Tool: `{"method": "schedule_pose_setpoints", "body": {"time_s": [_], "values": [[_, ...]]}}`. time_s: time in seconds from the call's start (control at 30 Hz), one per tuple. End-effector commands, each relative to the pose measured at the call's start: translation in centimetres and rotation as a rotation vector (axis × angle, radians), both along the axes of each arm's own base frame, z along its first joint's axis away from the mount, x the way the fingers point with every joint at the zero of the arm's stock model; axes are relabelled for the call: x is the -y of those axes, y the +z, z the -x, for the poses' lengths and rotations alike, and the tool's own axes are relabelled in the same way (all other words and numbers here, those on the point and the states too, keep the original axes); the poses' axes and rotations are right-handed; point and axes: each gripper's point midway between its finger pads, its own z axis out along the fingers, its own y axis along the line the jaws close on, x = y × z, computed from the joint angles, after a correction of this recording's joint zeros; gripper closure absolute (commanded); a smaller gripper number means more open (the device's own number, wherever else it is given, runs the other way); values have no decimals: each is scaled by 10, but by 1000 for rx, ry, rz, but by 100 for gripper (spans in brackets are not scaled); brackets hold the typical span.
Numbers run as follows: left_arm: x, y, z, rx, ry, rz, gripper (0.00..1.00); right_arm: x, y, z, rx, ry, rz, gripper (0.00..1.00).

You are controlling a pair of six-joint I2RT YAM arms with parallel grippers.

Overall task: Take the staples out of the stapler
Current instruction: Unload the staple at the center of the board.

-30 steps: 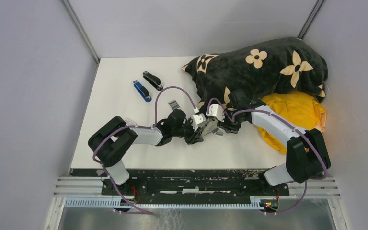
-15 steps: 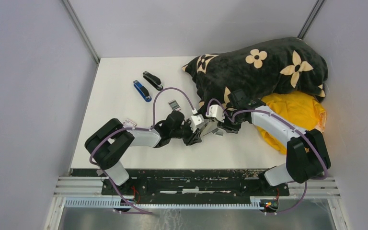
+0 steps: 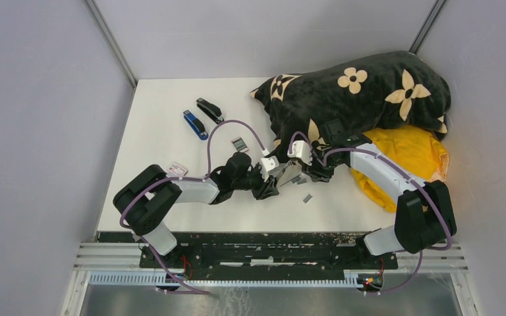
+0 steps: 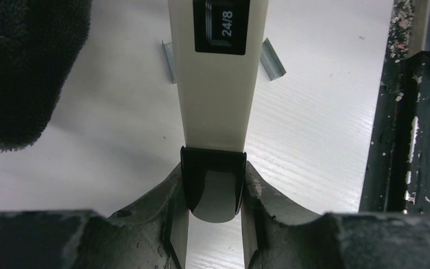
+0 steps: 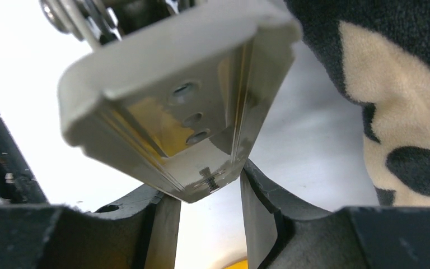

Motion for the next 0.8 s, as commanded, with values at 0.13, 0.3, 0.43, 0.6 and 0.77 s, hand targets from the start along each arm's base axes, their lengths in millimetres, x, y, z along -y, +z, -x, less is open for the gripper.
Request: {"method": "schedule_pose_setpoints", "body": {"time_s": [0.13,0.3,0.43,0.6,0.77], "values": [[15,33,-2,-107,69,221,97,-29,34,42,-244,-2,-220,99],[28,70,7,-204,86,475,97,-46,56,70,-373,83,-346,98],[33,102,21,-250,48,664,97,-55,72,85,-437,141,-425,92],[44,115,28,-268,46,712,97,-60,86,99,-467,190,-489,74],[54,121,33,-287,49,732,97,-61,89,100,-473,189,-502,52]]}}
